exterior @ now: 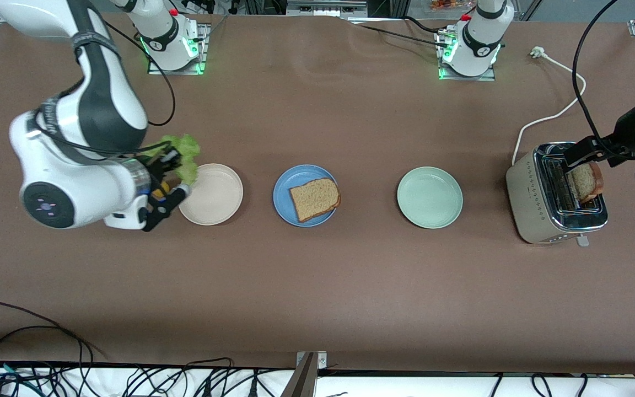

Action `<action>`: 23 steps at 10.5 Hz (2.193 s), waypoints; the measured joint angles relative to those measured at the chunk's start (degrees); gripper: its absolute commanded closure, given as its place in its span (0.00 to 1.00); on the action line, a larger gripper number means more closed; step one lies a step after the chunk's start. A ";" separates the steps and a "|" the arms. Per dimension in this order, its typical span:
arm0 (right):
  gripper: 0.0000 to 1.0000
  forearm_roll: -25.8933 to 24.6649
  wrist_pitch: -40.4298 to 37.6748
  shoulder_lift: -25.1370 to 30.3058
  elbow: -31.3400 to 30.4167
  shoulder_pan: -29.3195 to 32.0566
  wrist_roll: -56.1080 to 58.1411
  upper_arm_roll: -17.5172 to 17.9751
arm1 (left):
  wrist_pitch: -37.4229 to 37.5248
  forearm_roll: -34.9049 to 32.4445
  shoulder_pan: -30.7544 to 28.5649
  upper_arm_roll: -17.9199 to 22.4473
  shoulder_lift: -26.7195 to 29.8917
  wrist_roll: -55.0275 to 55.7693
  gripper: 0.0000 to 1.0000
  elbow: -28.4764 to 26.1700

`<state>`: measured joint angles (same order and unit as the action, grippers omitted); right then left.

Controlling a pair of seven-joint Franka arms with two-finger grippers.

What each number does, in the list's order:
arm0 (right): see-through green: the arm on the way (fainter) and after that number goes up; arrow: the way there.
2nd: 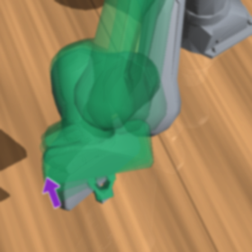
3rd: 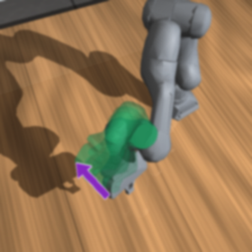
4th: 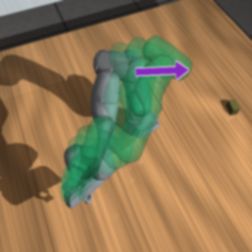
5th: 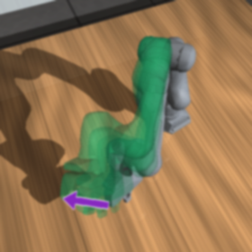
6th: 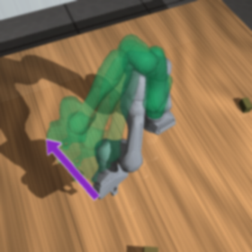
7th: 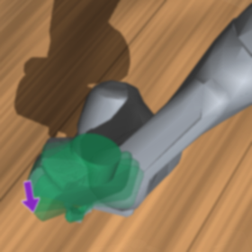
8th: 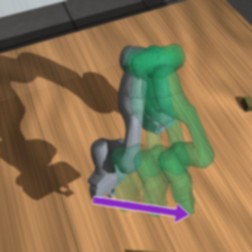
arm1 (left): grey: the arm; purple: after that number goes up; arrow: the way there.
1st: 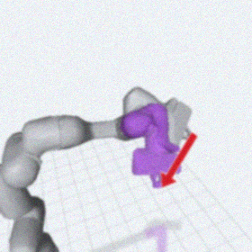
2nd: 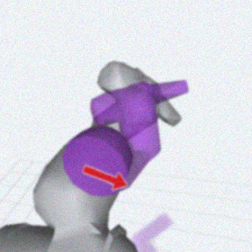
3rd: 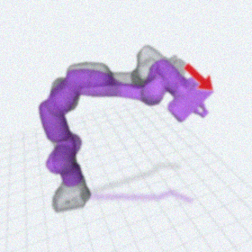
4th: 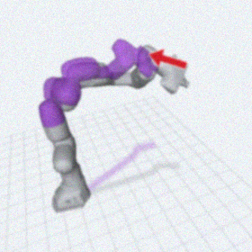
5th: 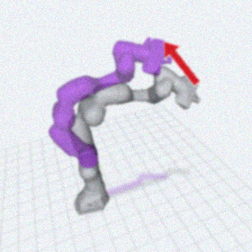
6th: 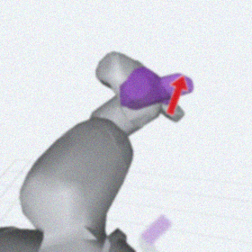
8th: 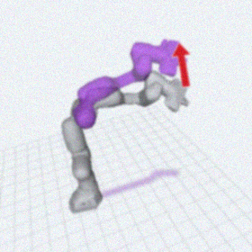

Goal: Make sandwich in blue plate with both arms
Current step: 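Carry the lettuce over the bread on the blue plate, then release the lettuce onto the bread and raise the right gripper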

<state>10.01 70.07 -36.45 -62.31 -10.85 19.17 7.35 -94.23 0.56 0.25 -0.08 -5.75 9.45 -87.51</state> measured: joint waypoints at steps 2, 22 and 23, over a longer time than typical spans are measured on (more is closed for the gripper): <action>1.00 2.88 5.68 -1.95 -0.35 -4.17 -8.44 0.16 | 0.00 0.00 0.01 -0.03 0.00 0.00 0.00 0.03; 0.00 0.45 47.16 -15.80 -0.93 -17.73 -13.14 -1.63 | 0.00 0.00 -0.04 0.02 -0.03 0.00 0.00 0.13; 0.00 -0.41 44.46 -14.80 -0.82 -16.86 -12.81 -2.31 | 0.00 0.00 -0.04 0.01 -0.03 0.00 0.00 0.13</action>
<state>9.60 114.52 -51.25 -63.13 -27.71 6.35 5.04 -94.23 0.56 0.21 -0.08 -5.77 9.45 -87.38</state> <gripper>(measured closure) 0.000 0.000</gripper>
